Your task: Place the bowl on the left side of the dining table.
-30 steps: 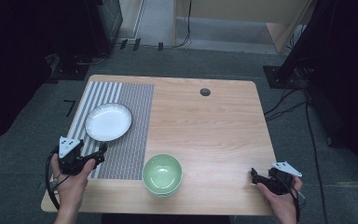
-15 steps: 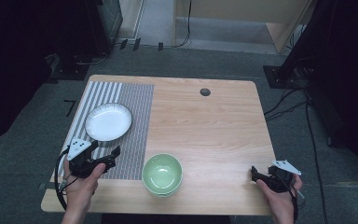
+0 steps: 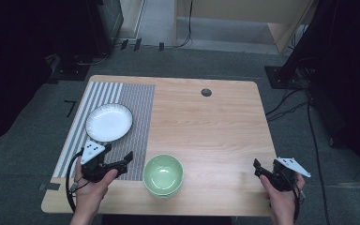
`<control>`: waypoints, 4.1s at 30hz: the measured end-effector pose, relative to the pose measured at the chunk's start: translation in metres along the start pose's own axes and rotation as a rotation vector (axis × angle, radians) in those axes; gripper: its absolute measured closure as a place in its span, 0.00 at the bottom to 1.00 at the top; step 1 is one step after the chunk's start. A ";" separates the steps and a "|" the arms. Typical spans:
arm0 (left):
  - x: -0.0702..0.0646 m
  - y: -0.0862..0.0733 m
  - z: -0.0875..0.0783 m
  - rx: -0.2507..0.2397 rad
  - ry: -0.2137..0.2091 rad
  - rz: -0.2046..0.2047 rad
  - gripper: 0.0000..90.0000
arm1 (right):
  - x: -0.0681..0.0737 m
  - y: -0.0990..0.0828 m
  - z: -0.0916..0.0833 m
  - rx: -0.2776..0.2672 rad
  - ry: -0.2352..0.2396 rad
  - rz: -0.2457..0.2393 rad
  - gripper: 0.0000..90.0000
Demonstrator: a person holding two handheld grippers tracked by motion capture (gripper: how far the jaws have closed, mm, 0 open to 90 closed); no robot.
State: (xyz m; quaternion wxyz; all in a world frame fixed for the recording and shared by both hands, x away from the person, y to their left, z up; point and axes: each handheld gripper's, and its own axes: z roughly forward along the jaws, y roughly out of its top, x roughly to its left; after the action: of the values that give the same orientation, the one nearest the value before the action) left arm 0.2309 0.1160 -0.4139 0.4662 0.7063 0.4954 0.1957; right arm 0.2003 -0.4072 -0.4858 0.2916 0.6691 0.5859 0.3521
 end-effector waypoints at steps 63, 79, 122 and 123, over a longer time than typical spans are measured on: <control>-0.035 -0.009 0.010 0.053 -0.092 0.074 0.37 | 0.180 0.028 -0.054 -0.064 0.558 -0.164 0.64; -0.042 -0.011 0.014 0.065 -0.098 0.086 0.37 | 0.203 0.041 -0.045 -0.064 0.619 -0.206 0.62; -0.047 -0.019 0.019 0.095 -0.211 0.130 0.76 | 0.226 0.007 -0.022 0.034 0.522 -0.262 0.97; -0.047 -0.020 0.020 0.099 -0.206 0.132 0.76 | 0.226 0.006 -0.022 0.025 0.527 -0.267 0.98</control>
State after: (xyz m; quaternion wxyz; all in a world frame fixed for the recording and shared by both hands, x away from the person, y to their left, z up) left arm 0.2150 0.0666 -0.4315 0.4653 0.7759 0.4064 0.1279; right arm 0.2009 -0.1849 -0.4386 0.1651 0.4751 0.7287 0.4649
